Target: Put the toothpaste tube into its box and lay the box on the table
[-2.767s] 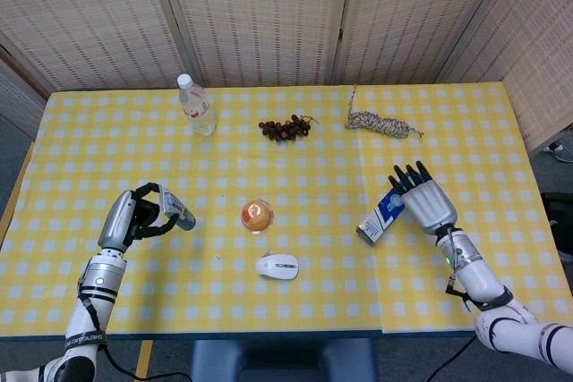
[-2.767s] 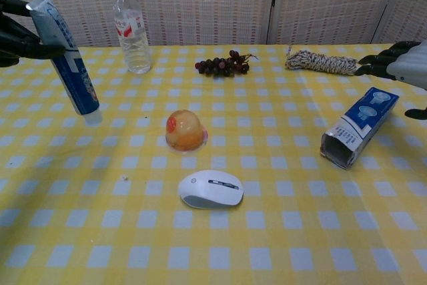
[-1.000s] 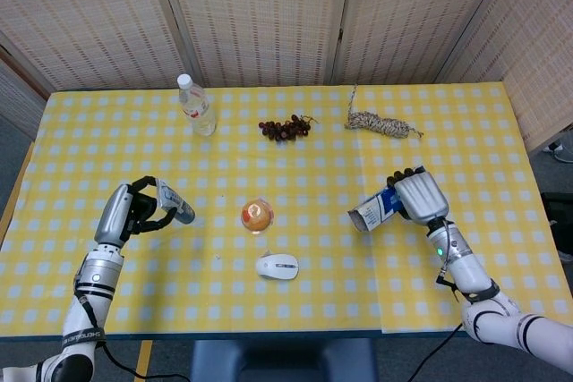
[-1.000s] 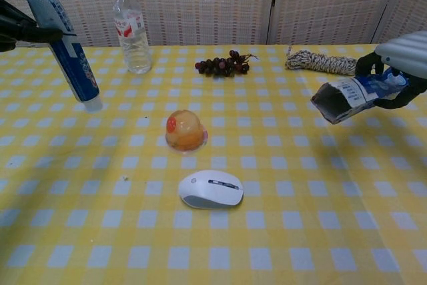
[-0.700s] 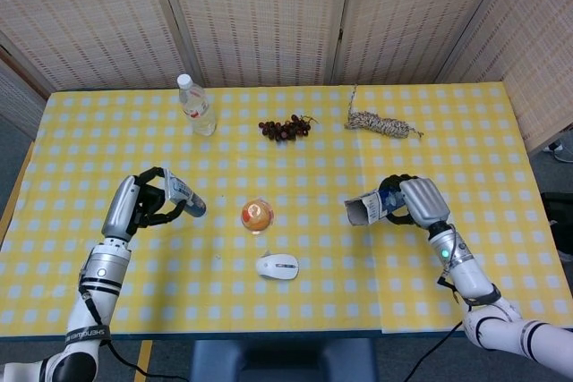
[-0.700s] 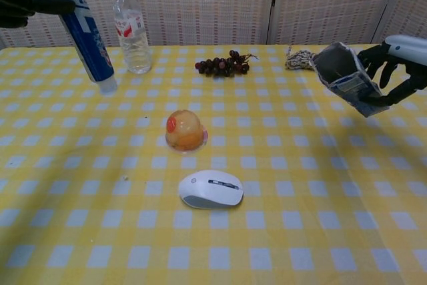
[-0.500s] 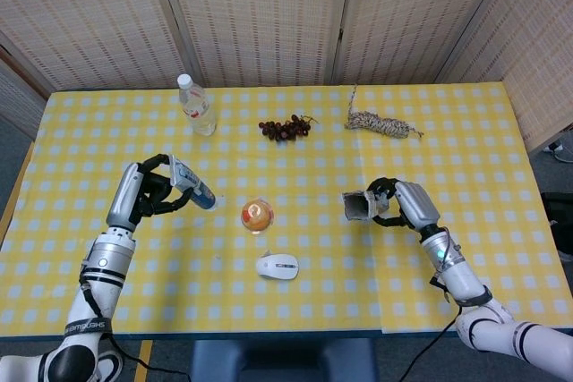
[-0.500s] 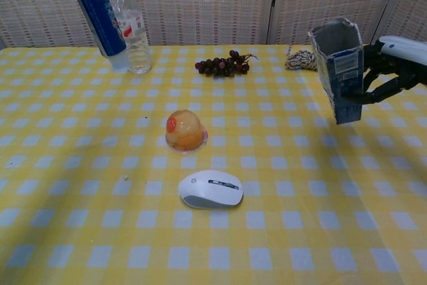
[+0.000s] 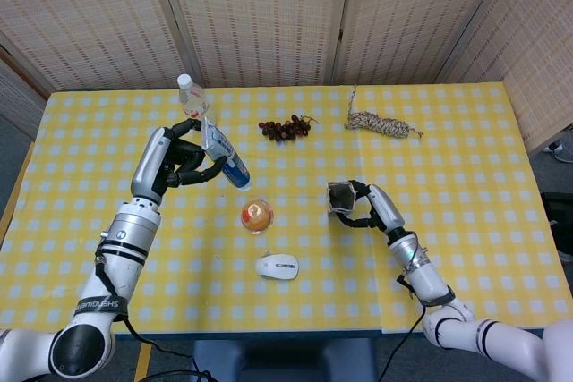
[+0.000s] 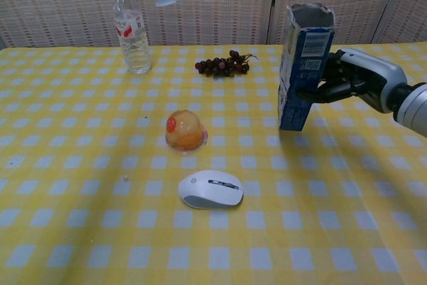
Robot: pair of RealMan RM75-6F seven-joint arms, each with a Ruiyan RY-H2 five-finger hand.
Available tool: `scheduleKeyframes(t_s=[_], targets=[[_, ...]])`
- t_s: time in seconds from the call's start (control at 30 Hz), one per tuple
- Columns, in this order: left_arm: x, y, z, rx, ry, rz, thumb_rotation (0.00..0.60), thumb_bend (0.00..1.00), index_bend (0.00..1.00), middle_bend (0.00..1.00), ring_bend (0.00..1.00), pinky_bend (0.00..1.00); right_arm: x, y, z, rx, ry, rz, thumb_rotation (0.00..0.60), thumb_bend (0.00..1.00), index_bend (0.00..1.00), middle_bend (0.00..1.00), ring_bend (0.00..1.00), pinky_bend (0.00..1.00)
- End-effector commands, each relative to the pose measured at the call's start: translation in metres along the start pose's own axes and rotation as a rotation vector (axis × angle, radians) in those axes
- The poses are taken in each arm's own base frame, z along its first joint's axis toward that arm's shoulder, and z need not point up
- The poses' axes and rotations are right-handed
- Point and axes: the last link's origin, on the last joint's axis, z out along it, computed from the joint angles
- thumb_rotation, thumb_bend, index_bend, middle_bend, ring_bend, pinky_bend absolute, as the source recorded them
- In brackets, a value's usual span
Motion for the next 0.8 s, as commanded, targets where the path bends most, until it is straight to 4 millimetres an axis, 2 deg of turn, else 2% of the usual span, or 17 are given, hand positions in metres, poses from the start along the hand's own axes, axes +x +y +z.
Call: scheduleKeyframes(t_s=[0.03,0.27,0.8], targets=[[-0.004,0.003,0.005,0.0,-0.001,-0.007,0.6,0.56,1.0,1.0,1.0,1.0,-0.009,-0.007,0.008,0.01,0.022,0.043,0.6,0.36,0.59,0.5,0.45,0.41],[-0.012,0.011,0.011,-0.007,-0.01,-0.005,0.6,0.56,1.0,1.0,1.0,1.0,-0.033,-0.029,0.023,0.02,0.025,0.055,0.6,0.36,0.59,0.5,0.45,0.41],[-0.043,0.019,0.021,-0.015,-0.066,0.005,0.6,0.56,1.0,1.0,1.0,1.0,-0.062,-0.037,0.05,-0.04,0.01,0.077,0.6,0.36,0.59,0.5,0.45,0.41]])
